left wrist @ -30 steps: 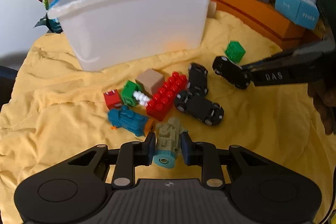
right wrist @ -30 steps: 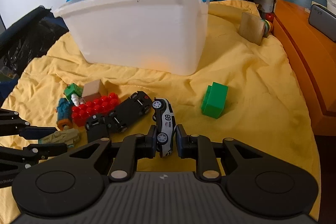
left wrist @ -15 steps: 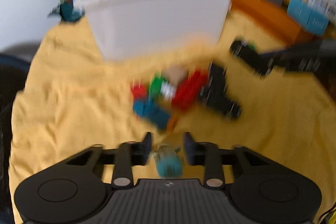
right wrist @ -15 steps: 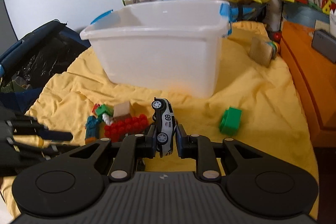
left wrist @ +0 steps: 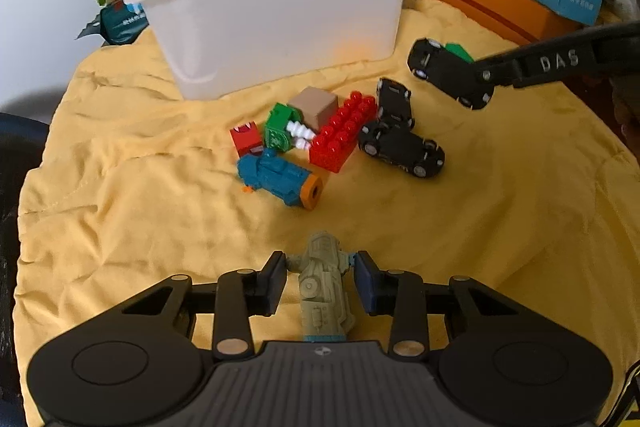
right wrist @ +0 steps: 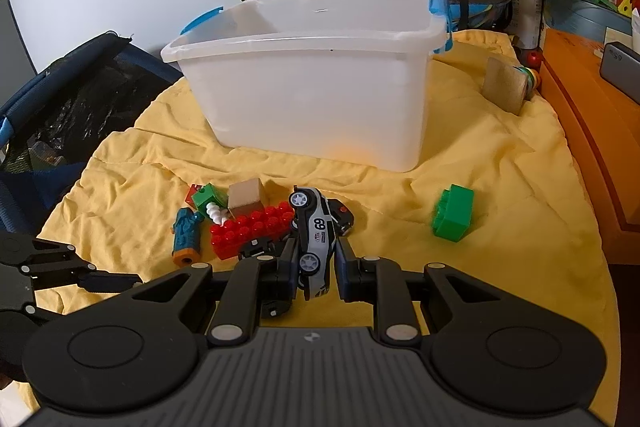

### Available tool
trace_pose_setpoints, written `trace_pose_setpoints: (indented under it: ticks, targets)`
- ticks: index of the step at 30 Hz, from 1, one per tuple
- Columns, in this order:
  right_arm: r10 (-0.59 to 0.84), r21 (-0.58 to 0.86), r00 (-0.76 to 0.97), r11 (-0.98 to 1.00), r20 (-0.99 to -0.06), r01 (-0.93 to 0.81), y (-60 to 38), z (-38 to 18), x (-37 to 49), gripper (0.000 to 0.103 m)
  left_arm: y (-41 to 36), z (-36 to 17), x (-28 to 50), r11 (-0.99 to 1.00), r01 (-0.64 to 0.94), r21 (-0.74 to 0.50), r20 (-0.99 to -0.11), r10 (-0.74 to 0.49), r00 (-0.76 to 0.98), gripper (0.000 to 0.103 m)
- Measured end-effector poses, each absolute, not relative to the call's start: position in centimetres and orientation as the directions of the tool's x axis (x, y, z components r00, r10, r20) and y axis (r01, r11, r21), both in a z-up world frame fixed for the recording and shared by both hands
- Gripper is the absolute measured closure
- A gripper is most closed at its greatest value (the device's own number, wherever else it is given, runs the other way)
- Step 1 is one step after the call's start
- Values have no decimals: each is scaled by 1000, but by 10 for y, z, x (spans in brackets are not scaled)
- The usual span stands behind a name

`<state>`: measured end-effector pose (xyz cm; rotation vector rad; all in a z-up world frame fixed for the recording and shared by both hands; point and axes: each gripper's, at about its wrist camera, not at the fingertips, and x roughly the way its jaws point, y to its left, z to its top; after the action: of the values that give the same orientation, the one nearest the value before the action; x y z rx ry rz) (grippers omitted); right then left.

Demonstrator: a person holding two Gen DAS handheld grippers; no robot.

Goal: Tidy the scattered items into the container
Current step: 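Grasp the pale green figure with the left tool while the right tool carries the police car to the bin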

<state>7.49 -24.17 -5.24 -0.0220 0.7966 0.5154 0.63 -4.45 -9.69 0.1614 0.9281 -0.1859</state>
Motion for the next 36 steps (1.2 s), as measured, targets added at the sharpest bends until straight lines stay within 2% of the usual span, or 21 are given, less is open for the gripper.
trace_pose_setpoints:
  ticks: [11, 23, 27, 33, 36]
  targets:
    - [456, 170, 647, 874, -611, -456, -241, -12, 87, 82, -22, -19, 38, 988, 149, 46, -687, -77, 722, 63]
    - [474, 135, 721, 869, -506, -476, -236, 51, 120, 82, -15, 56, 81, 990, 113, 88, -583, -41, 811, 63]
    - [471, 135, 736, 873, -486, -469, -232, 70, 142, 82, -6, 81, 108, 992, 88, 94, -568, -20, 823, 63]
    - [451, 133, 731, 883, -512, -451, -224, 82, 183, 82, 4, 103, 163, 996, 59, 72, -580, -7, 815, 62]
    - [442, 124, 718, 884, -537, -451, -218, 81, 200, 81, 7, 101, 190, 996, 50, 67, -609, 1, 793, 57]
